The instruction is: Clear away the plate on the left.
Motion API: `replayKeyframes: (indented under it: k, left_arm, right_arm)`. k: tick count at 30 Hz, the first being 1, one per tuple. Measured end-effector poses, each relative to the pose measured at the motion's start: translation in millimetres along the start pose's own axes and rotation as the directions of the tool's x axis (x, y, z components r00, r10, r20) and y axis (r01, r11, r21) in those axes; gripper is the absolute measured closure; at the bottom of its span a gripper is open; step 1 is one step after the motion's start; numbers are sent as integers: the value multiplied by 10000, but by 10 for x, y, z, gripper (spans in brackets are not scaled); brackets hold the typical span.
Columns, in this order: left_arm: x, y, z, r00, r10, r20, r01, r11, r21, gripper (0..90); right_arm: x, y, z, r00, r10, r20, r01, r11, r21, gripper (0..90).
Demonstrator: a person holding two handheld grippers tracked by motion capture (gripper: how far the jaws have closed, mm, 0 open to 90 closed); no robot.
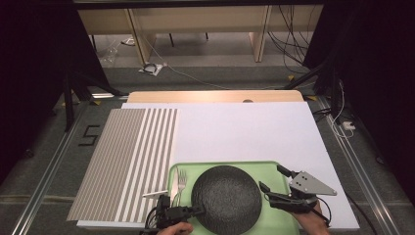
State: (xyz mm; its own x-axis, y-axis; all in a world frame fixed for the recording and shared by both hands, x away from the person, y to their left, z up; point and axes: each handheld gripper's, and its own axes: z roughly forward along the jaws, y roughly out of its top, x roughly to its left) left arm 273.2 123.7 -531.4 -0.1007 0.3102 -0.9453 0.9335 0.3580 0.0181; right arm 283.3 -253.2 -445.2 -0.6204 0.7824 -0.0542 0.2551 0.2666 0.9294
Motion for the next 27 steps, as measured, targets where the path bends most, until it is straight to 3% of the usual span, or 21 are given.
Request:
replayKeyframes:
  k: [9, 16, 21, 27]
  left_arm:
    - [-13, 0, 8, 9995, 219, -239, -215, 9996, 184, 836]
    - [-49, 13, 11, 9961, 791, -402, -774, 9961, 418, 760]
    - [-69, 21, 18, 9949, 913, -417, -883, 9938, 677, 678]
    - [-115, 43, 11, 9898, 1354, -439, -1306, 9866, 982, 594]
  right_arm:
    - [2, 0, 1, 10000, -11, -8, 11, 10000, 7, 220]
    - [3, -1, -1, 10000, -15, -6, 15, 10000, -6, 221]
    - [4, 0, -3, 10000, -26, -12, 26, 10000, 10, 221]
    - [4, 0, -4, 10000, -38, -22, 38, 10000, 5, 221]
